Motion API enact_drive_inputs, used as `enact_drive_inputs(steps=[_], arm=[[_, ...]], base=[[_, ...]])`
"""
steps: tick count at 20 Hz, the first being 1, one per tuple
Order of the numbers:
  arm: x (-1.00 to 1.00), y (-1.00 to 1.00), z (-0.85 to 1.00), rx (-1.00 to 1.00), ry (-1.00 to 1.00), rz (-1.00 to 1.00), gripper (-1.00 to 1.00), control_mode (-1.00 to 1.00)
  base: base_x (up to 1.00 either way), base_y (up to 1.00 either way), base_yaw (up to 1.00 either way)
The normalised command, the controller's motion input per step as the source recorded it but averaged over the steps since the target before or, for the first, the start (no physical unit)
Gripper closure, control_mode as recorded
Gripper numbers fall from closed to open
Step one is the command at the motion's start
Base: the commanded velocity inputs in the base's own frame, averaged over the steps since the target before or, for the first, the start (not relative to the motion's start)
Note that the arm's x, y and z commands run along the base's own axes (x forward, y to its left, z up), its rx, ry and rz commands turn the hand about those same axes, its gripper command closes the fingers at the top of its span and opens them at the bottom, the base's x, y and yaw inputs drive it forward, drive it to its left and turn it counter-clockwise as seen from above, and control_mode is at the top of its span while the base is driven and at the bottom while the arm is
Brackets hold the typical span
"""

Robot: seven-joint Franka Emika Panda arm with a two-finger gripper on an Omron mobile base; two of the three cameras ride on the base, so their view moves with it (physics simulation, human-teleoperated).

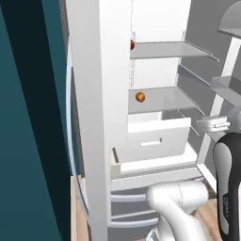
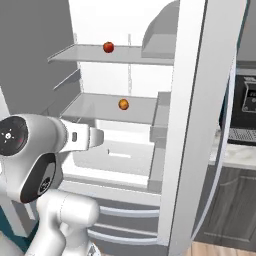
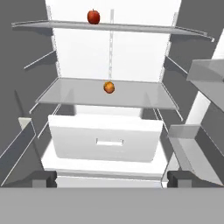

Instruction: Retrieve the apple and peach from the fridge and place them into the bowl on the dining table.

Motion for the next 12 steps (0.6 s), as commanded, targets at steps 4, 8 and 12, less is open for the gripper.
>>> enact_drive_inputs(steps=[4, 8, 12], arm=[[0.00, 0.00, 0.00, 0.00, 0.00, 0.00, -1.00, 1.00], [0.00, 0.00, 0.00, 0.00, 0.00, 0.00, -1.00, 1.00], [0.00, 0.00, 0.00, 0.00, 0.00, 0.00, -1.00, 1.00]], base=[[0.86, 0.07, 0.00], [0.84, 0.01, 0.00], [0.87, 0.00, 0.00]])
